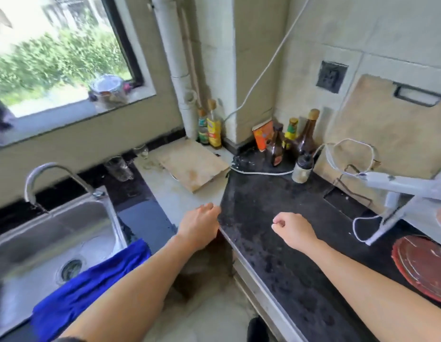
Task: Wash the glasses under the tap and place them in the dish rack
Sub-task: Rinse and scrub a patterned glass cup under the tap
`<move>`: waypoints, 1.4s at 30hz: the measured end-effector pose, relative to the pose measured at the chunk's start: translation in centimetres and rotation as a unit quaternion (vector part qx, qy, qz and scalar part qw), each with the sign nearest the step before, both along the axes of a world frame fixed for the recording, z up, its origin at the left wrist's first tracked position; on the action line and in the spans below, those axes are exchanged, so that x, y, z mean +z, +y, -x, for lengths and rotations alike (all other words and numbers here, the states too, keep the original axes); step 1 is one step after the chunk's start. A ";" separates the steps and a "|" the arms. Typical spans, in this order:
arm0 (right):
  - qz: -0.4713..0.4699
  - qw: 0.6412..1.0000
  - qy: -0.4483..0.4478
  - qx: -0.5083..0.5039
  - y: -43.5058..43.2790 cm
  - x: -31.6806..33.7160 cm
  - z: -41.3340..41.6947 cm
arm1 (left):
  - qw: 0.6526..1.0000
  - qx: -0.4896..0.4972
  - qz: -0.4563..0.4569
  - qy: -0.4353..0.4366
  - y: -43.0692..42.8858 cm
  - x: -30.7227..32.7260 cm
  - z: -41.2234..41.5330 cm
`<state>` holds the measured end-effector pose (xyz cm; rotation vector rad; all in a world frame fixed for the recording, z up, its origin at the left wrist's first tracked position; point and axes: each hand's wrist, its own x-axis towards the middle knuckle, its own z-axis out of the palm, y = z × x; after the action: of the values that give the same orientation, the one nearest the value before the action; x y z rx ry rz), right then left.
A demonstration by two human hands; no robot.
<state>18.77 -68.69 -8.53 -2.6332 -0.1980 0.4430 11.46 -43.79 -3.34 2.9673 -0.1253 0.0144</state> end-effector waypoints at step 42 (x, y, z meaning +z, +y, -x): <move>-0.013 0.984 0.142 0.105 64.3 -5.6 -19.3 | 0.857 0.470 0.167 0.127 39.4 -11.4 1.6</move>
<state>38.10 -4.41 -14.11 -2.4964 -0.3872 0.8732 9.91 -4.36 -14.75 2.3490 1.2111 -0.2058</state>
